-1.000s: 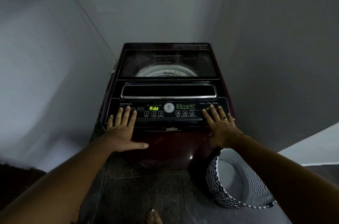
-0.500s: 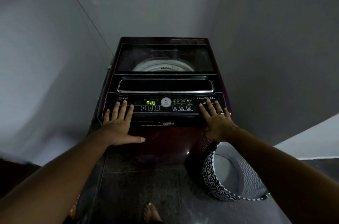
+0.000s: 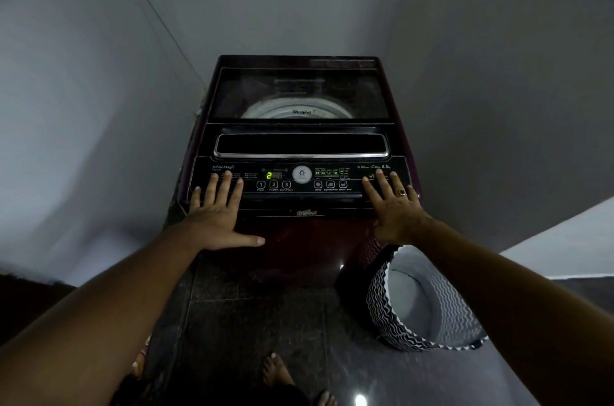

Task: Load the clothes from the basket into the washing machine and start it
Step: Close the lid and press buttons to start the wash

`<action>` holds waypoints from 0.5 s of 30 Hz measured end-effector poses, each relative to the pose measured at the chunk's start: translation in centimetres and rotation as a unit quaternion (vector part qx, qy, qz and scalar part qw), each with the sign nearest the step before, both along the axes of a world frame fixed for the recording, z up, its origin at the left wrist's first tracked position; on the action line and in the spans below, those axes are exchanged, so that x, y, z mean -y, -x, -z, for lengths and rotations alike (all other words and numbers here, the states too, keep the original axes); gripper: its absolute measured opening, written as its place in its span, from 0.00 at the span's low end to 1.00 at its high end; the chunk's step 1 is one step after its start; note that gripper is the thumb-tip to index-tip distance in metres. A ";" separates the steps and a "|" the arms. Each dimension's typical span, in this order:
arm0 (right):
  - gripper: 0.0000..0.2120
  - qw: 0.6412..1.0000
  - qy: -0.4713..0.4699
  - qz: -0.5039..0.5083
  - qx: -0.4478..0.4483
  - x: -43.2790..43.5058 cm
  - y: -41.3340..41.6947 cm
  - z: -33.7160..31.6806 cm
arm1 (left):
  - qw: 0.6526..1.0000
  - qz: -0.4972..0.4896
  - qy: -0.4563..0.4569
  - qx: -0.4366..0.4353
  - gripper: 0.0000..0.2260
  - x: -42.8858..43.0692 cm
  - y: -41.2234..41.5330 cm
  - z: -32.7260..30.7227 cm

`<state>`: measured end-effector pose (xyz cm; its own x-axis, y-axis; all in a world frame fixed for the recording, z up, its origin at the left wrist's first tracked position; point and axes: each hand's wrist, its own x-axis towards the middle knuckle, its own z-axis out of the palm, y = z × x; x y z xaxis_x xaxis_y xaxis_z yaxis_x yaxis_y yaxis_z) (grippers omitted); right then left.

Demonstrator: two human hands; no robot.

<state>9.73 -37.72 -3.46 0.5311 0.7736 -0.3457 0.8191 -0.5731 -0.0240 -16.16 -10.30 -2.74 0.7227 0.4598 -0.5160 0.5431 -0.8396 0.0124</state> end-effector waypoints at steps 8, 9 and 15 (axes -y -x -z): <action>0.55 1.000 0.000 -0.002 0.001 0.0 -0.1 0.2 | 1.000 0.000 -0.005 0.000 0.66 0.0 -0.1 0.1; 0.55 1.000 -0.001 -0.001 -0.001 0.0 -0.1 0.3 | 1.000 0.000 -0.007 0.000 0.66 0.0 -0.1 0.1; 0.55 1.000 0.000 0.001 -0.002 -0.1 0.0 0.2 | 1.000 0.002 -0.008 -0.002 0.66 0.0 0.0 0.2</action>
<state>9.75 -37.66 -3.69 0.5316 0.7725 -0.3474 0.8177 -0.5750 -0.0273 -16.13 -10.31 -2.91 0.7230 0.4641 -0.5117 0.5389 -0.8423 -0.0025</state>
